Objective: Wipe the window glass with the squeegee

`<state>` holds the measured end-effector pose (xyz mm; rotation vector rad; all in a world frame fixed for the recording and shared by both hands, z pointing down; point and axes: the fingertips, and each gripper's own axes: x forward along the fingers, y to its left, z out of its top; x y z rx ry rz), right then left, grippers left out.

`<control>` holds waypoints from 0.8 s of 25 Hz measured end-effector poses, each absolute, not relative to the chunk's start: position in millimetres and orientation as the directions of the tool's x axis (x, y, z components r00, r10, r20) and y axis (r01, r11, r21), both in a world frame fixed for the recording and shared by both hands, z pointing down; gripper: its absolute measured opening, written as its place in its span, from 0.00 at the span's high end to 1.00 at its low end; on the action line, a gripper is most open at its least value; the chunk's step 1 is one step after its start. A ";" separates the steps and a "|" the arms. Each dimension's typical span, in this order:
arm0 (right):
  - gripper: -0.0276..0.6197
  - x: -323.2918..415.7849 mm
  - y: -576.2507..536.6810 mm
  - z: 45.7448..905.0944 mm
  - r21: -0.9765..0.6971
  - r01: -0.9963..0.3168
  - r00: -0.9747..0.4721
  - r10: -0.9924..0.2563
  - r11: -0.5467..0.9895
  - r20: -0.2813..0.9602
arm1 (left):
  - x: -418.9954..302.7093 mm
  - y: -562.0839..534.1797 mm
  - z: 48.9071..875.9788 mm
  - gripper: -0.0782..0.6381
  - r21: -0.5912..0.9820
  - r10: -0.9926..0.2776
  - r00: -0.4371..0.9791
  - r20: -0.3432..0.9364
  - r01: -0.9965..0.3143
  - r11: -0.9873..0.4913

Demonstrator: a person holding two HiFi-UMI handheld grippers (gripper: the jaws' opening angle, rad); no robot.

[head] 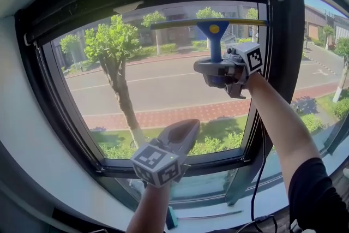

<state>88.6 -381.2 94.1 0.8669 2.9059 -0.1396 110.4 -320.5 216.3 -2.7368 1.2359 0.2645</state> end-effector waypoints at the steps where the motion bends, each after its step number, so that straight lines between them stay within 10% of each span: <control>1: 0.95 89.0 -381.6 96.3 -0.062 0.549 -0.833 0.539 0.833 -0.125 | 109.9 -319.8 215.5 0.89 -0.044 -0.734 0.647 -0.207 -0.755 -0.654; 20: 0.95 84.3 -379.4 156.1 -0.150 0.574 -0.818 0.554 0.805 -0.154 | 103.5 -319.3 230.8 0.89 -0.025 -0.735 0.648 -0.197 -0.753 -0.657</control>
